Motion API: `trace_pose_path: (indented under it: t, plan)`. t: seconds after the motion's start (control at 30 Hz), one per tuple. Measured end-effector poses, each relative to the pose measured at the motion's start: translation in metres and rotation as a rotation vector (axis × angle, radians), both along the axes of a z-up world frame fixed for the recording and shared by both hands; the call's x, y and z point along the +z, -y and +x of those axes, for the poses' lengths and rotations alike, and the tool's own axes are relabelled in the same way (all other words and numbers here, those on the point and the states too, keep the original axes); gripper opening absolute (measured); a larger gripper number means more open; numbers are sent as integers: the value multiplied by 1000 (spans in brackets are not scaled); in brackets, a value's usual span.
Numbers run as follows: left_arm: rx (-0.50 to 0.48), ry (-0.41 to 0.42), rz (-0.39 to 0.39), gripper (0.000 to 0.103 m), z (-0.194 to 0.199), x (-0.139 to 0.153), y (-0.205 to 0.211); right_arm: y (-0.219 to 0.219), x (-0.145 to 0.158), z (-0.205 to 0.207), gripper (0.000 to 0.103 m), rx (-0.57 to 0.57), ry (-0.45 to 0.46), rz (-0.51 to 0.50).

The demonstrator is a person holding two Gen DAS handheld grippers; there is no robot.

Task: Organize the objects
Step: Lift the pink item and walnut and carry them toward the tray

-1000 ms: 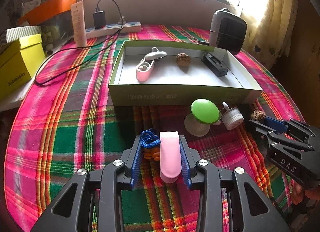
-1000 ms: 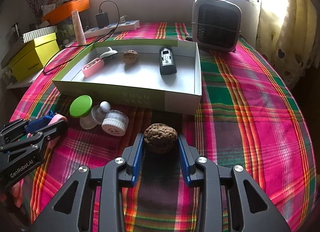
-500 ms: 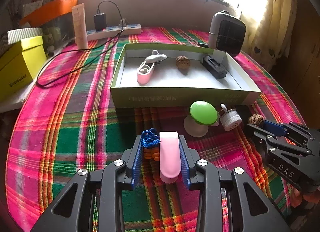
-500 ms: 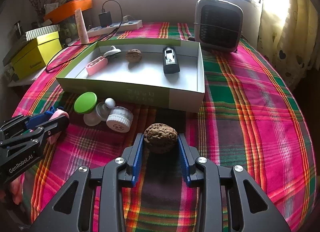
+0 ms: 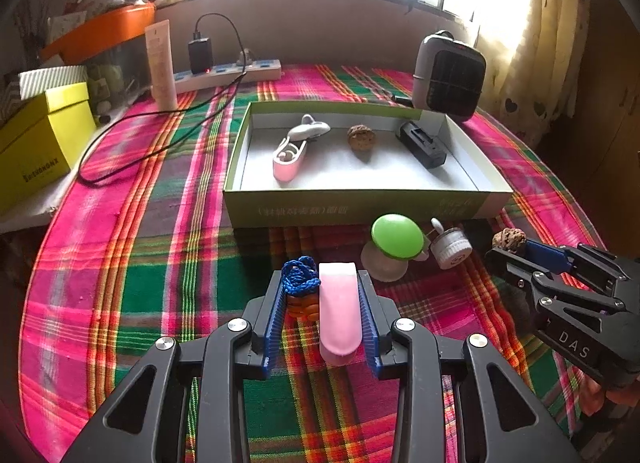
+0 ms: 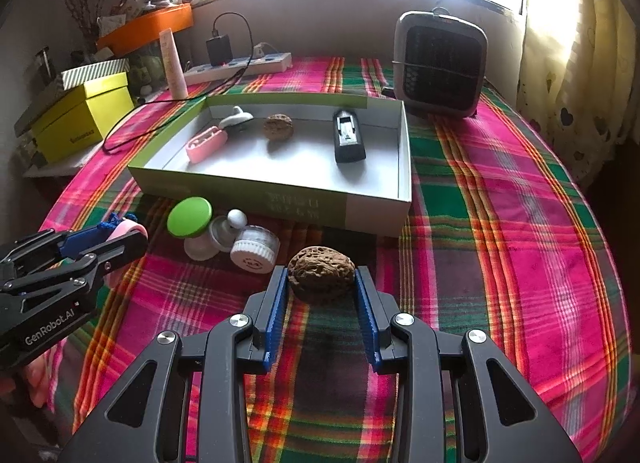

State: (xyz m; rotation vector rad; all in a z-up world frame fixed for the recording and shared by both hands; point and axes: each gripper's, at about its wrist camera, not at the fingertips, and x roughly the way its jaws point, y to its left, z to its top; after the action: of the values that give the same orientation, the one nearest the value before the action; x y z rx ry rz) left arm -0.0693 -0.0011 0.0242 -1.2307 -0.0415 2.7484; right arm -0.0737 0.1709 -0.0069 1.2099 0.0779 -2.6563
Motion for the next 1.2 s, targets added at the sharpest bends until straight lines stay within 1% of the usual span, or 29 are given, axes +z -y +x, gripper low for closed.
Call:
trace_pose_path:
  t: [0.3, 0.53, 0.77, 0.97, 1.2]
  plan:
    - [-2, -11, 7, 32, 0, 6, -2, 0, 9, 0, 34, 7, -18, -21]
    - [-3, -35, 15, 32, -3, 15, -2, 4, 17, -6, 34, 21, -36, -29]
    - [9, -40, 21, 32, -12, 20, 0, 9, 23, -18, 34, 39, -51, -25]
    - [14, -46, 25, 32, -21, 23, 0, 13, 24, -29, 34, 58, -48, -28]
    - [10, -51, 22, 32, -37, 25, 0, 16, 23, -51, 34, 73, -36, -22]
